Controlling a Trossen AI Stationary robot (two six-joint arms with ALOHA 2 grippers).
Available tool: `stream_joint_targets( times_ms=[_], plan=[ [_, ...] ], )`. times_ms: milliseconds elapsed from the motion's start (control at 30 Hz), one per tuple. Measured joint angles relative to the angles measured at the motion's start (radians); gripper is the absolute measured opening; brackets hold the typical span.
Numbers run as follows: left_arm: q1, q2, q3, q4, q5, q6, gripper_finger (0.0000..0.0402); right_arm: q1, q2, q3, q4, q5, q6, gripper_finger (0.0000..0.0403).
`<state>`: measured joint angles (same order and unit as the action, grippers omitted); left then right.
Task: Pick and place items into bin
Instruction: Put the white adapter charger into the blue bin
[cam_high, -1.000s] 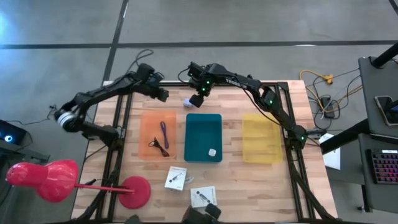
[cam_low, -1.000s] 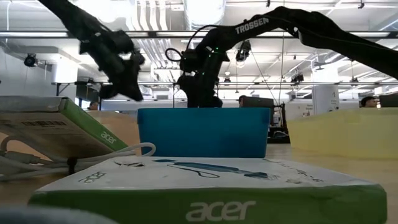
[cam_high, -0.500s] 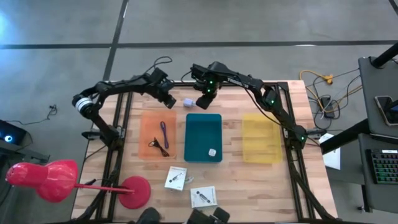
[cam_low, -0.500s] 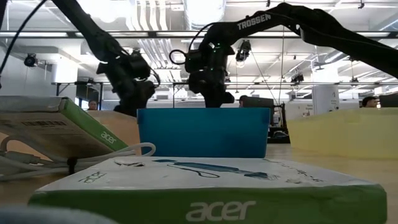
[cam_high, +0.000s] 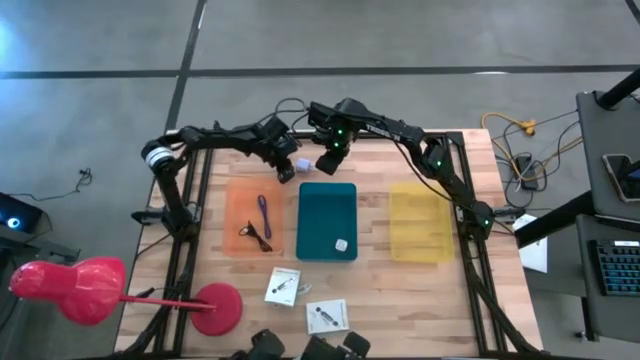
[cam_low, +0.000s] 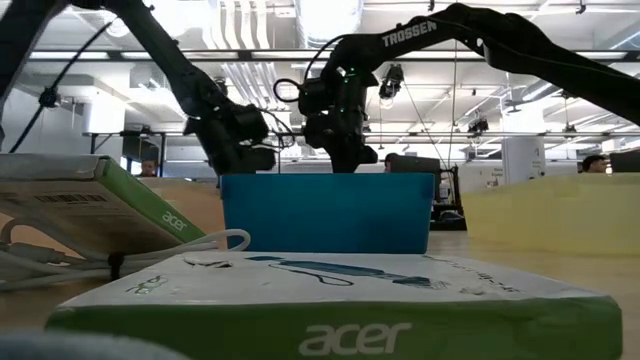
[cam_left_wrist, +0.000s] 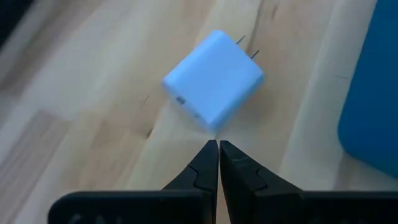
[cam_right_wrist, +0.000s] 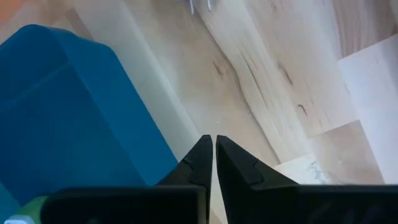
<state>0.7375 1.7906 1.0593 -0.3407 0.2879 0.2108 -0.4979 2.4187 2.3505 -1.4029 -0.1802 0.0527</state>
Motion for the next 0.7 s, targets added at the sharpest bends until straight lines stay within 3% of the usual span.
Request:
stream_joint_targets(
  times_ms=[233, 400, 600, 700],
  plan=[
    [-0.02, 0.085, 0.045, 0.055, 0.031, 0.011, 0.0, 0.0, 0.0, 0.0, 0.001, 0.0, -0.002, 0.0013],
    [-0.022, 0.073, 0.05, 0.154, 0.095, 0.012, 0.0, 0.0, 0.0, 0.0, -0.001, 0.0, -0.032, 0.0013],
    [-0.006, -0.027, 0.047, -0.052, 0.086, 0.087, 0.0, 0.0, 0.0, 0.0, 0.001, 0.067, -0.194, 0.0013],
    [-0.001, -0.105, 0.038, -0.145, 0.02, 0.118, 0.0, -0.009, 0.001, 0.0, 0.04, 0.033, -0.24, 0.0019]
  ],
)
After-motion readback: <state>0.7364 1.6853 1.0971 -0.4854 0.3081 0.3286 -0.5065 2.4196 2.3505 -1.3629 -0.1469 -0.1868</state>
